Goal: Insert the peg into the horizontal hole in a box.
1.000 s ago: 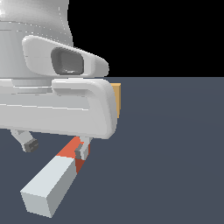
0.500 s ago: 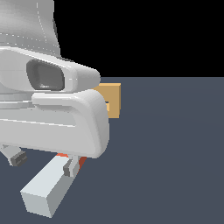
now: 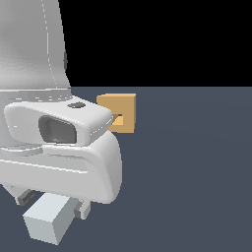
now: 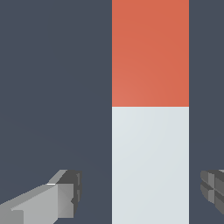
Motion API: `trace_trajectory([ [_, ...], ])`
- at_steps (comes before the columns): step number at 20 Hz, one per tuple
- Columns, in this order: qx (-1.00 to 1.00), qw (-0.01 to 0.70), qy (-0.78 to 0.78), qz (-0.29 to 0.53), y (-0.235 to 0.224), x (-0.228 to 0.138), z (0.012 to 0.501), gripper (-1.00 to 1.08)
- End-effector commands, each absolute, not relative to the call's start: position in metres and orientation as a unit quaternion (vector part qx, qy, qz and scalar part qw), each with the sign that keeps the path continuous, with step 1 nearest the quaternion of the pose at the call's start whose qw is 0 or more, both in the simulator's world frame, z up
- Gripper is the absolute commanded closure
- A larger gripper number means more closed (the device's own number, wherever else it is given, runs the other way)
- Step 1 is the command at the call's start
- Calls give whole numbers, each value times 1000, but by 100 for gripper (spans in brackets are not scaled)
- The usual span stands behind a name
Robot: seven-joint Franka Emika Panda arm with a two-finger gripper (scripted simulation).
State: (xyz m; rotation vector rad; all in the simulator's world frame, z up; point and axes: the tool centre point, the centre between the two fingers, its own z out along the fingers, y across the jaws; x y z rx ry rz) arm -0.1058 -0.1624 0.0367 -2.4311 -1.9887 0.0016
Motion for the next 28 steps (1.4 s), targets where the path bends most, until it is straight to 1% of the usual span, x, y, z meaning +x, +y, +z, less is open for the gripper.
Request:
trace_trajectory([
  [1, -774, 0, -633, 0, -163, -106, 28, -92],
  [6, -774, 0, -633, 0, -163, -105, 21, -92],
  [7, -774, 0, -633, 0, -163, -105, 21, 108],
  [20, -774, 0, -634, 0, -160, -104, 22, 108],
  [24, -772, 0, -635, 0, -145, -101, 24, 108],
  [28, -770, 0, -638, 0, -119, -96, 28, 108],
])
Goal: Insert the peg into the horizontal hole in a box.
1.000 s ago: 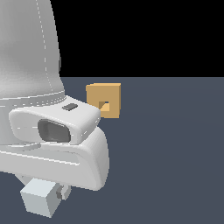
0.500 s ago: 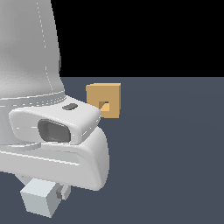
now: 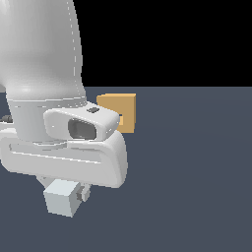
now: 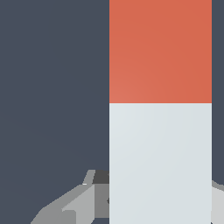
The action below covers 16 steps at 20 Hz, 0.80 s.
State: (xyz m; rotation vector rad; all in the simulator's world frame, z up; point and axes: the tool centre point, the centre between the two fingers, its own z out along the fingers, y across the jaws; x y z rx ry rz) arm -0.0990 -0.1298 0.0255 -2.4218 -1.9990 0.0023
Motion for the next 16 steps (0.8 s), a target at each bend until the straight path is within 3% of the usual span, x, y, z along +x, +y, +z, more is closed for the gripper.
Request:
trace_trajectory([
  [1, -769, 0, -639, 0, -110, -94, 29, 108],
  [16, -753, 0, -658, 0, 48, -63, 53, 108],
])
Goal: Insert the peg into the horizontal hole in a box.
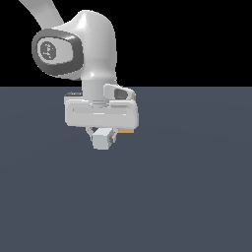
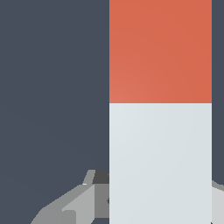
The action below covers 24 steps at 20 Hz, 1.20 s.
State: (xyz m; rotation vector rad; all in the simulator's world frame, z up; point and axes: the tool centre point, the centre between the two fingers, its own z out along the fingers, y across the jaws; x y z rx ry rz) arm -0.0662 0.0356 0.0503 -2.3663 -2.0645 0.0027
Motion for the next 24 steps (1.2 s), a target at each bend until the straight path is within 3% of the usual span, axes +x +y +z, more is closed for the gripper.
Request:
trace_trajectory([
  [1, -752, 0, -659, 0, 54, -62, 54, 108],
  [8, -750, 0, -662, 0, 80, -56, 58, 108],
  [24, -749, 0, -663, 0, 77, -55, 58, 108],
])
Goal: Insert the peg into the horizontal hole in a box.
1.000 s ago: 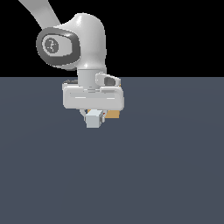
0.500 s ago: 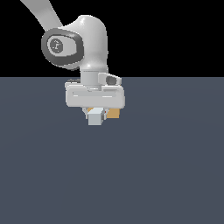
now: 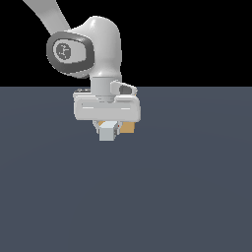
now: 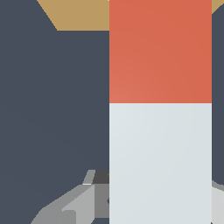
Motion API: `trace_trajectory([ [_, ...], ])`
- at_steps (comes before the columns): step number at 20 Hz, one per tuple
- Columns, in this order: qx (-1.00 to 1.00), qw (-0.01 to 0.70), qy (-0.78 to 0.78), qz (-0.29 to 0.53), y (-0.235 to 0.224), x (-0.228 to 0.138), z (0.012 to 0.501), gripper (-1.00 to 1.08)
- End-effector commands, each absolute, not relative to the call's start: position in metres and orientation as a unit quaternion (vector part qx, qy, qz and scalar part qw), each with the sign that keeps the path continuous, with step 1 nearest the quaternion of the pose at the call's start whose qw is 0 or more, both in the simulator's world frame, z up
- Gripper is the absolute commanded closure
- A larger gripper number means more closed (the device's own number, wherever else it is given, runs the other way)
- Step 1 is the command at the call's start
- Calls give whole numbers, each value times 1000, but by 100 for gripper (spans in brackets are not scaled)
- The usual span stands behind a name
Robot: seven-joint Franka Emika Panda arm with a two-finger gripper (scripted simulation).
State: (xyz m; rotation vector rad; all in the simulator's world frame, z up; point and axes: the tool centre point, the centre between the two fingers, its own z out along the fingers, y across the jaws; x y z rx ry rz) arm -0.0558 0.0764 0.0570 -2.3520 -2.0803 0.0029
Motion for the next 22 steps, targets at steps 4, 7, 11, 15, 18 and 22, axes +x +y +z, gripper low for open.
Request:
trace_trajectory([
  [4, -749, 0, -663, 0, 86, -55, 58, 108],
  [7, -749, 0, -663, 0, 100, -53, 58, 108],
  [11, -749, 0, -663, -1, 130, -50, 59, 108],
  [15, -749, 0, -663, -1, 152, -47, 59, 108],
  [18, -749, 0, -663, -1, 161, -45, 59, 108],
  [22, -749, 0, -663, -1, 162, -44, 59, 108],
])
